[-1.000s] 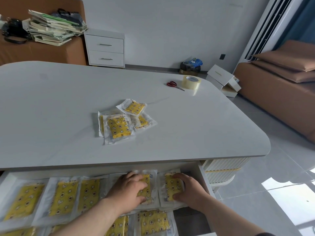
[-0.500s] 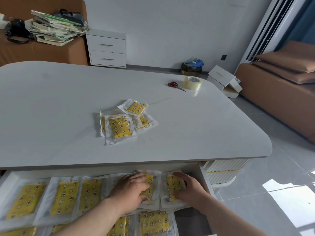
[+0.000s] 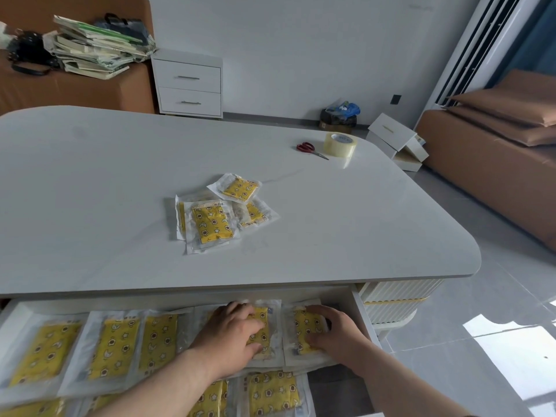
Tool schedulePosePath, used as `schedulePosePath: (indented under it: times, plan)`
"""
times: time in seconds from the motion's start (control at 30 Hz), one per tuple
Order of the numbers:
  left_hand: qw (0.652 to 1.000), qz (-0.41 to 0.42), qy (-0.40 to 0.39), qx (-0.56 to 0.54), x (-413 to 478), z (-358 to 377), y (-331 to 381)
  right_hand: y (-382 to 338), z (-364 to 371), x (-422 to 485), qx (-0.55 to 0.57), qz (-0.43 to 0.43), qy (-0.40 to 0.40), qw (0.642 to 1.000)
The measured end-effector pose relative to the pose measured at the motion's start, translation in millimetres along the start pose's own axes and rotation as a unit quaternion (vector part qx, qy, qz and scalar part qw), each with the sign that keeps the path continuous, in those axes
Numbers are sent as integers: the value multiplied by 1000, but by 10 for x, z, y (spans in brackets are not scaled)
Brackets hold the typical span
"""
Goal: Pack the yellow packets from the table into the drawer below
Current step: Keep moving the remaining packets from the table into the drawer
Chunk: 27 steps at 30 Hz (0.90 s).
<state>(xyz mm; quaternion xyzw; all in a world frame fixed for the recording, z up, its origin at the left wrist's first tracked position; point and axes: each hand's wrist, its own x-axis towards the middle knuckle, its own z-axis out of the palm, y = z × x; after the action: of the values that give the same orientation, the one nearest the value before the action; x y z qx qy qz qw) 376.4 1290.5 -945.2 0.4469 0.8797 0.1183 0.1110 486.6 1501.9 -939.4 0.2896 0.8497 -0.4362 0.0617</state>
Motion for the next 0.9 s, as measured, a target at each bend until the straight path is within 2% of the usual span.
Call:
schedulePosePath:
  times: [0.23,0.47,0.7,0.8,0.9]
  plan:
    - [1000,-2,0,-6,-7,-38,11,-52,-13,-25,-10,-3,5,1000]
    - [998,-12,16,-58,-11,-279,-9,-227,-91,-77,-140,-17,-2,990]
    - [996,-31,-29,-77,-223,-553,28,-440,-107,-318,-229,-24,-36,972]
    - [995,-31,-26,-88,-347,-727,65,-632,-184,-477,-223,-36,-64,972]
    - [993,-38,-3,-115,-498,-981,111,-873,-301,-623,-207,-92,-58,972]
